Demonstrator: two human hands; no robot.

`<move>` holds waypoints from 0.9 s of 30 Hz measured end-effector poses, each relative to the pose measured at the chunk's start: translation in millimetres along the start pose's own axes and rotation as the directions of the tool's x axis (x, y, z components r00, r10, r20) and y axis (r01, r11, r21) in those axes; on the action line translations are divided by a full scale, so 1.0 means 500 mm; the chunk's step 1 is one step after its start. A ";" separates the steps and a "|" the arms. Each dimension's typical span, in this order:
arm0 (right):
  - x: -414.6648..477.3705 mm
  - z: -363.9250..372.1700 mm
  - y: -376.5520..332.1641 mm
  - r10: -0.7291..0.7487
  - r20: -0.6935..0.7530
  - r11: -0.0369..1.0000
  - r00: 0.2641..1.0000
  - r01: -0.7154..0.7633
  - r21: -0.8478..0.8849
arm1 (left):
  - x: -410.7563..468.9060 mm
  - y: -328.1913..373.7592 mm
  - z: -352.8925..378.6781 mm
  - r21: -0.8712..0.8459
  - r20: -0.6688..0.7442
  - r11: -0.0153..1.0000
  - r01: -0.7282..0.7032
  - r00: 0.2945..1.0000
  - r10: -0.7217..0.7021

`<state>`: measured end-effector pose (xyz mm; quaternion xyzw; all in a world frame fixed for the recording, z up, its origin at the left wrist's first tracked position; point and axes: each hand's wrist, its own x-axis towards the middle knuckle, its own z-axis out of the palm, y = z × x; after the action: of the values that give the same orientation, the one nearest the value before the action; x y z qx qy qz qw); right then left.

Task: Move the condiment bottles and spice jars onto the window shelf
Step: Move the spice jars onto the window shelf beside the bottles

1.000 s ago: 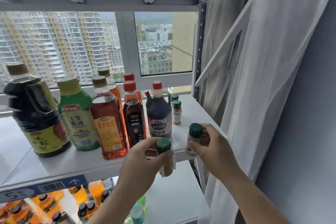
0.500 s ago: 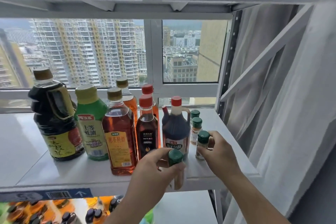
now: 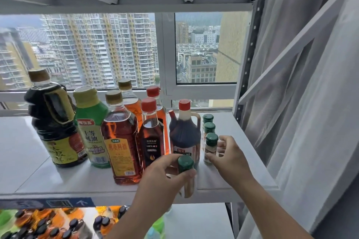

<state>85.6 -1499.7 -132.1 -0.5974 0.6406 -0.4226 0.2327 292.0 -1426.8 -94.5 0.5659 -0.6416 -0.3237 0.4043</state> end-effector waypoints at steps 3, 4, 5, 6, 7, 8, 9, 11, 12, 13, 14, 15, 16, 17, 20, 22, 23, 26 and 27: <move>-0.054 -0.020 0.001 -0.108 -0.136 0.994 0.985 0.111 0.016 | 0.000 0.001 0.010 -0.025 -0.007 1.000 -0.011 1.000 0.011; -0.079 -0.028 0.002 -0.177 -0.183 0.982 0.967 0.185 0.026 | 0.000 0.003 0.015 -0.038 -0.010 0.999 -0.014 1.000 0.014; -0.107 -0.035 0.000 -0.236 -0.191 0.968 0.953 0.247 0.037 | 0.001 0.005 0.019 -0.047 -0.012 0.999 -0.020 1.000 0.019; -0.134 -0.039 -0.003 -0.276 -0.161 0.957 0.948 0.287 0.050 | 0.002 0.007 0.025 -0.045 -0.015 0.999 -0.030 0.999 0.030; -0.156 -0.040 -0.005 -0.296 -0.113 0.951 0.948 0.304 0.060 | 0.003 0.010 0.032 -0.038 -0.018 0.998 -0.043 0.999 0.043; -0.172 -0.037 -0.005 -0.298 -0.065 0.951 0.952 0.302 0.064 | 0.004 0.014 0.040 -0.035 -0.020 0.998 -0.054 0.998 0.053; -0.182 -0.031 -0.004 -0.288 -0.023 0.956 0.957 0.289 0.059 | 0.004 0.018 0.048 -0.039 -0.019 0.997 -0.062 0.998 0.061; -0.190 -0.019 0.001 -0.270 0.019 0.962 0.963 0.269 0.053 | 0.004 0.028 0.065 -0.048 -0.015 0.996 -0.073 0.997 0.072; -0.191 -0.015 0.003 -0.265 0.012 0.963 0.964 0.264 0.059 | 0.004 0.033 0.072 -0.046 -0.013 0.996 -0.077 0.997 0.077; -0.192 -0.013 0.003 -0.257 -0.009 0.964 0.966 0.257 0.064 | 0.005 0.037 0.079 -0.049 -0.011 0.996 -0.080 0.997 0.079; -0.193 -0.014 0.003 -0.246 -0.031 0.967 0.969 0.247 0.063 | 0.005 0.039 0.085 -0.053 -0.011 0.995 -0.079 0.997 0.078; -0.193 -0.016 0.002 -0.236 -0.051 0.969 0.970 0.239 0.058 | 0.005 0.041 0.090 -0.054 -0.013 0.996 -0.076 0.997 0.075; -0.192 -0.017 0.003 -0.228 -0.066 0.971 0.971 0.232 0.053 | 0.006 0.043 0.094 -0.053 -0.014 0.996 -0.074 0.997 0.073; -0.192 -0.019 0.004 -0.222 -0.077 0.973 0.972 0.227 0.051 | 0.006 0.044 0.098 -0.053 -0.014 0.996 -0.074 0.997 0.073; -0.187 -0.023 0.007 -0.218 -0.091 0.974 0.972 0.223 0.048 | 0.007 0.046 0.103 -0.052 0.006 0.996 -0.078 0.997 0.079; -0.181 -0.025 0.011 -0.223 -0.086 0.973 0.971 0.227 0.041 | 0.007 0.043 0.101 -0.066 0.015 0.995 -0.069 0.997 0.070; -0.176 -0.025 0.015 -0.221 -0.081 0.974 0.972 0.225 0.036 | 0.007 0.040 0.098 -0.064 0.008 0.996 -0.063 0.998 0.064; -0.158 -0.021 0.030 -0.190 -0.055 0.981 0.980 0.191 0.018 | 0.004 0.030 0.083 -0.018 -0.048 0.998 -0.062 0.997 0.062; -0.151 -0.019 0.034 -0.181 -0.049 0.983 0.982 0.182 0.014 | 0.002 0.027 0.078 -0.008 -0.066 0.998 -0.064 0.996 0.063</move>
<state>82.0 -1425.6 -156.7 -0.6411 0.5847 -0.4620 0.1835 251.1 -1427.2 -100.6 0.5536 -0.6438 -0.2950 0.4382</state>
